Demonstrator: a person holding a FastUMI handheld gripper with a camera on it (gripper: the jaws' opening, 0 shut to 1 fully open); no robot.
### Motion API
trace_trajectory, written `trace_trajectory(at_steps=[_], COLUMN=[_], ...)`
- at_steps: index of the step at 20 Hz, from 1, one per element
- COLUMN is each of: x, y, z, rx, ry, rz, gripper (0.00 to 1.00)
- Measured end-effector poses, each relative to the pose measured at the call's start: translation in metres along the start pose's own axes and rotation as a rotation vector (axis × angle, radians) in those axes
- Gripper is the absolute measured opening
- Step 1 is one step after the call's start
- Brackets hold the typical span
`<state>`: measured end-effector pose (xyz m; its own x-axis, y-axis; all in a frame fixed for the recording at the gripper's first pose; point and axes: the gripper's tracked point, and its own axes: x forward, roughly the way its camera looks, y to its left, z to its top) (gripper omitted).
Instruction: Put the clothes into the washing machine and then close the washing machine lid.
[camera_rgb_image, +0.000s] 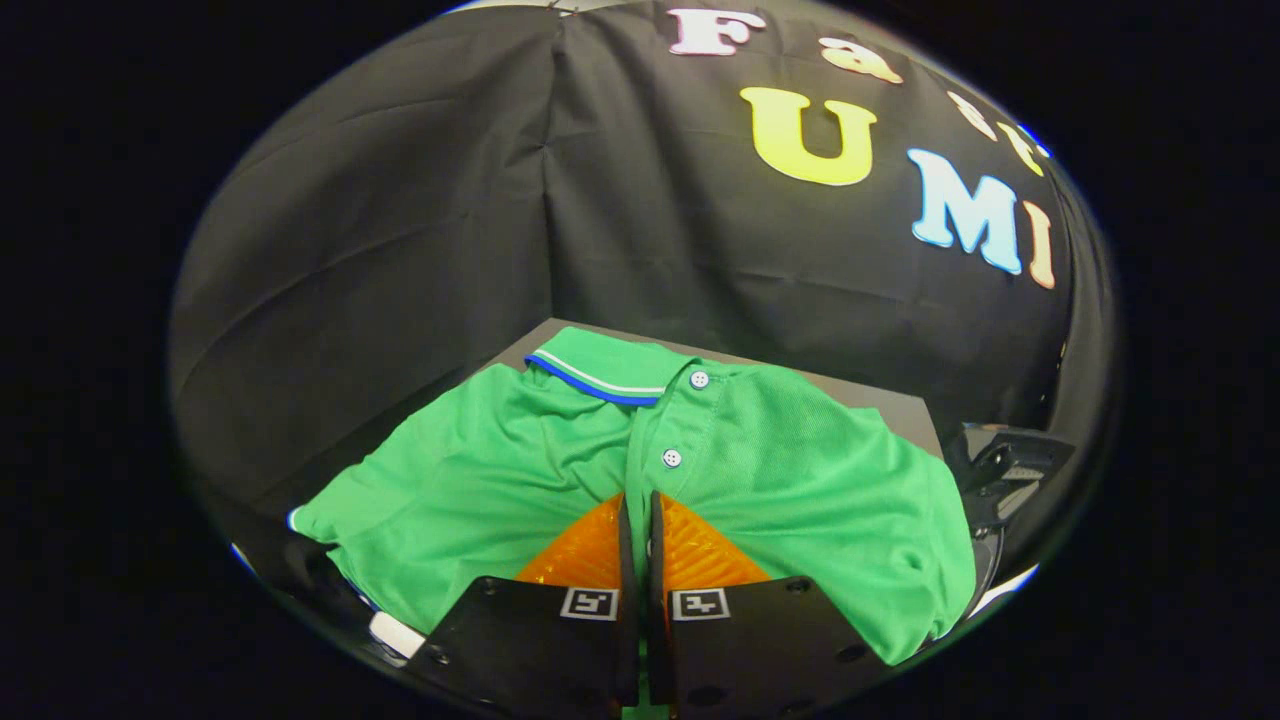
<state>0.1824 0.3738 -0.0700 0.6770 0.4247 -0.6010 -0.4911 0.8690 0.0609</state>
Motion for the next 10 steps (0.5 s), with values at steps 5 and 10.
trace_trajectory(at_steps=[5,10], x=[-0.017,-0.051], y=[-0.002,-0.018], z=[0.014,0.038], rx=[0.053,0.083], ry=[-0.061,-0.153], rz=[0.081,0.128], gripper=[0.01,0.01])
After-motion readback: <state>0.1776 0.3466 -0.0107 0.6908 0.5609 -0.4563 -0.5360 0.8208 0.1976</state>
